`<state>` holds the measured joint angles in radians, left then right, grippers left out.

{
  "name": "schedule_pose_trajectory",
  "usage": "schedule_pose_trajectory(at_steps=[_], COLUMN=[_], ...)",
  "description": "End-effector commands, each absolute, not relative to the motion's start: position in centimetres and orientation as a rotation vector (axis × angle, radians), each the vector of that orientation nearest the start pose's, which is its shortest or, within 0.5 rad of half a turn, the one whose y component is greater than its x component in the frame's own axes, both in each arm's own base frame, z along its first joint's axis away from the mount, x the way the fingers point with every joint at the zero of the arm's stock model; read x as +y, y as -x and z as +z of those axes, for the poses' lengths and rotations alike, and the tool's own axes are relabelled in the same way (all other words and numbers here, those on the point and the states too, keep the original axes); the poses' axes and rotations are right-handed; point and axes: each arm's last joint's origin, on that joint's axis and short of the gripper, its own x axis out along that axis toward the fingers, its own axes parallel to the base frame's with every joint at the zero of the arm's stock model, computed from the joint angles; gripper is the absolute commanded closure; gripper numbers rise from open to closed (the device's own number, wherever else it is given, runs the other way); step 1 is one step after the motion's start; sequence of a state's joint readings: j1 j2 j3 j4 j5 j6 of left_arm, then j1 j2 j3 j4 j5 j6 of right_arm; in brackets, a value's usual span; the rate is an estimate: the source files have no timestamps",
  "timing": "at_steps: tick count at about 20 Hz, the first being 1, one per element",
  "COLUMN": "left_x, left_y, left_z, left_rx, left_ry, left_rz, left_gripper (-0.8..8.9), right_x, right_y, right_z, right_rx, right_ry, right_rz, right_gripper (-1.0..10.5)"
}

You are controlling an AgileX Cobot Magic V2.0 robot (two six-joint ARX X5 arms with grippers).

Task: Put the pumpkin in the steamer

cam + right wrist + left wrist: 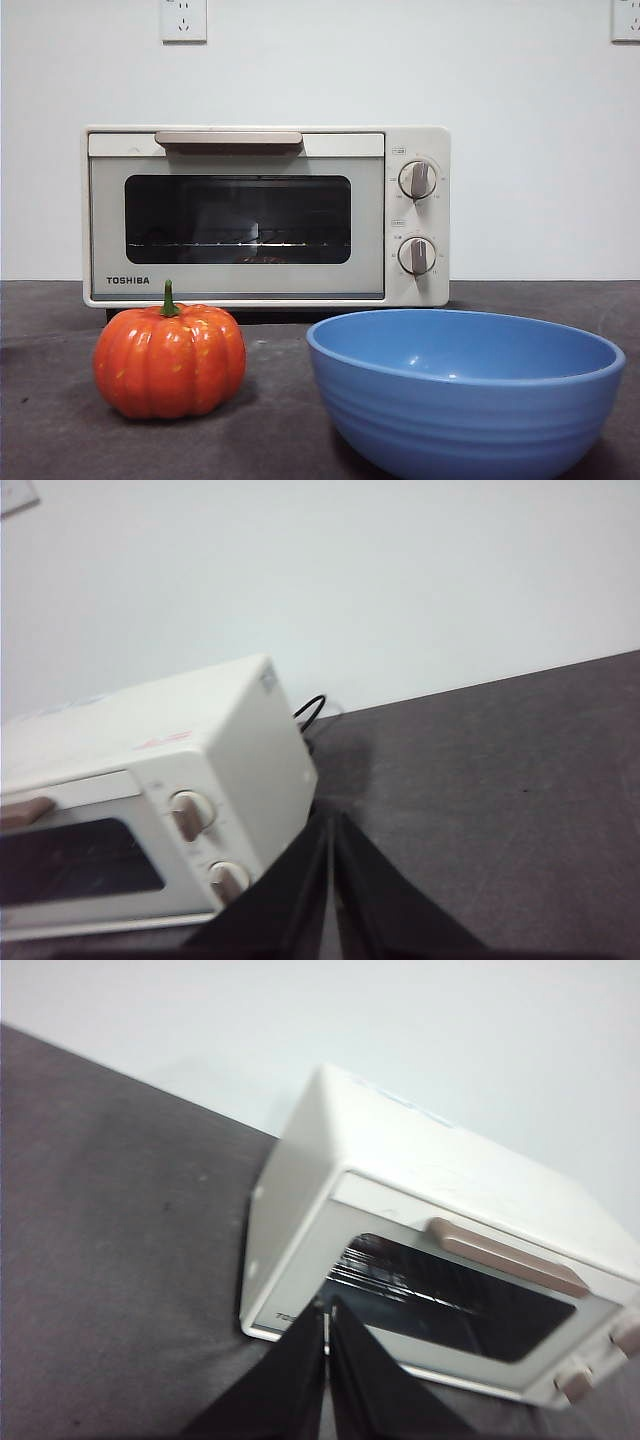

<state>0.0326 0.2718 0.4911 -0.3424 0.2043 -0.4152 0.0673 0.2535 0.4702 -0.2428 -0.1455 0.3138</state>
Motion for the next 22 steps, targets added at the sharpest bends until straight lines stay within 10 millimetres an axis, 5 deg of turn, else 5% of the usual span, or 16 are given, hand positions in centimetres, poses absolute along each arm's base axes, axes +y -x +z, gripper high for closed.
schedule_pose_trajectory(at_steps=[1,11,22], left_x=[-0.4,-1.1,-1.8], left_y=[-9.4,-12.4,-12.3], left_z=[29.4,32.9,32.8], left_rx=[0.193,0.469,0.653], left_ry=[0.321,0.201,0.127], left_rz=[-0.199,-0.439,-0.553], left_gripper=[7.98,7.98,7.98], right_x=[1.2,2.2,3.0], right_y=[-9.3,-13.2,-14.1], right_z=[29.8,33.3,32.8], right_rx=[0.104,0.457,0.704], right_ry=[-0.229,-0.112,-0.049], right_rz=[0.254,0.492,0.616], right_gripper=[9.4,9.4,9.4])
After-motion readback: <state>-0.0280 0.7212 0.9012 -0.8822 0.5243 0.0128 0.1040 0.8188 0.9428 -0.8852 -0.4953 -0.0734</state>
